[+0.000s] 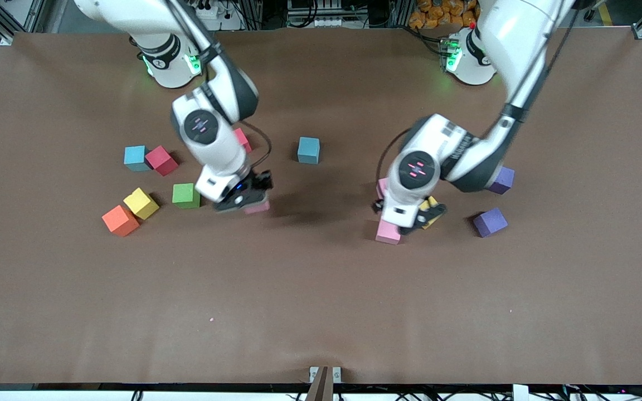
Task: Form number 2 with 11 blocks
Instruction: 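Place the pink cube beside the cyan cube with the right gripper, then grasp the light pink cube with the left gripper while the right gripper withdraws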
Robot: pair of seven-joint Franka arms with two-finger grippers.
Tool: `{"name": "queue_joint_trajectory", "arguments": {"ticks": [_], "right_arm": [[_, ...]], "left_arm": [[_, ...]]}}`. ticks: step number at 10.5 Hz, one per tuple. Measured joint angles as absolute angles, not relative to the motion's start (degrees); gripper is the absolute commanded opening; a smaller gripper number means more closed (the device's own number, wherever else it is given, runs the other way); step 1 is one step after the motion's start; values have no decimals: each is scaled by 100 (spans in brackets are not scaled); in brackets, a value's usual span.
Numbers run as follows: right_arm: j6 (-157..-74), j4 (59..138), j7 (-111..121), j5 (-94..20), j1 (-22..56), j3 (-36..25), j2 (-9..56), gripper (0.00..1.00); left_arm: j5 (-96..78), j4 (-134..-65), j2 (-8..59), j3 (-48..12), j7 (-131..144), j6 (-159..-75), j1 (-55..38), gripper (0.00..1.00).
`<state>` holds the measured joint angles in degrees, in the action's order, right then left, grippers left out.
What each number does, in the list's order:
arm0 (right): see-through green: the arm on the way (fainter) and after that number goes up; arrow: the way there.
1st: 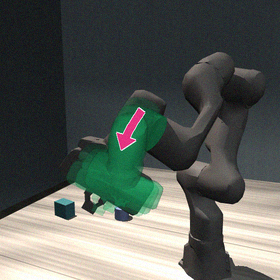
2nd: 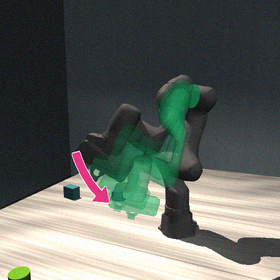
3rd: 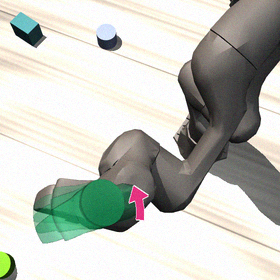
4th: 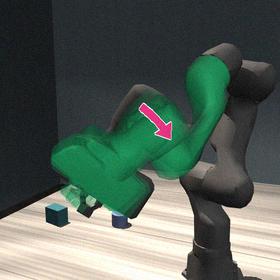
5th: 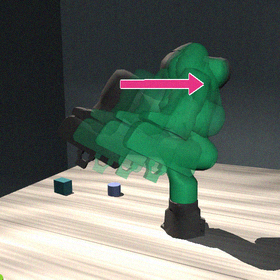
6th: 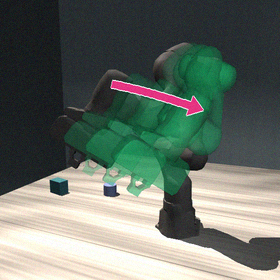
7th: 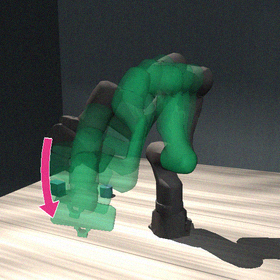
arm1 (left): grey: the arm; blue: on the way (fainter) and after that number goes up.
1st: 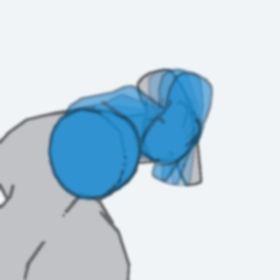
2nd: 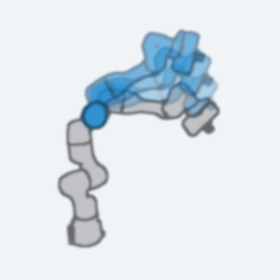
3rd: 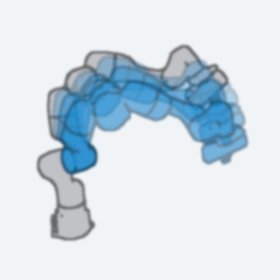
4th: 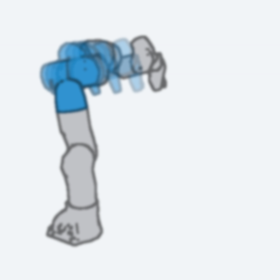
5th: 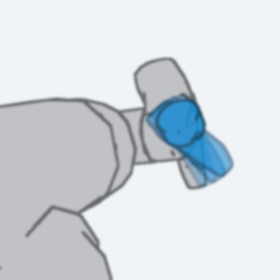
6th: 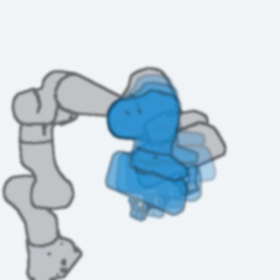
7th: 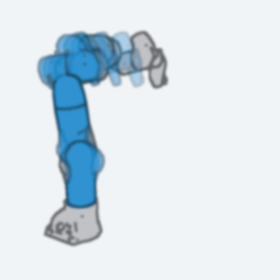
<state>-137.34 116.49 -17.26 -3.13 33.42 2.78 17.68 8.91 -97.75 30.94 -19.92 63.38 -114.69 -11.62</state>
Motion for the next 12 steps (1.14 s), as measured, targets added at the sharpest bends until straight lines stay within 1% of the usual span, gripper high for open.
{"name": "queue_joint_trajectory", "arguments": {"ticks": [1, 3, 5, 8, 10, 12], "right_arm": [[-13733, 11821, -1555, -296, 3618, 282, 1611, 40], [-13731, 12246, -602, -286, 3843, 313, 1296, 40], [-13733, 12639, 551, -251, 3878, 544, 1067, 40], [-13766, 12922, 2226, 44, 3852, 789, 967, 40], [-14038, 13094, 3091, 181, 3732, 1056, 969, 40], [-14550, 13374, 3477, 356, 3711, 1153, 1051, 40]], "left_arm": [[891, -10078, 2990, -2078, 6291, -11691, -952, 100], [888, -10717, 2776, -2190, 6391, -12419, -884, 100], [888, -11179, 2622, -2246, 6671, -12917, -898, 100], [888, -11788, 2571, -2270, 6893, -13801, -923, 100], [888, -12038, 2569, -2282, 6932, -14227, -968, 100], [888, -12049, 2565, -2284, 6937, -14264, -972, 100]]}}
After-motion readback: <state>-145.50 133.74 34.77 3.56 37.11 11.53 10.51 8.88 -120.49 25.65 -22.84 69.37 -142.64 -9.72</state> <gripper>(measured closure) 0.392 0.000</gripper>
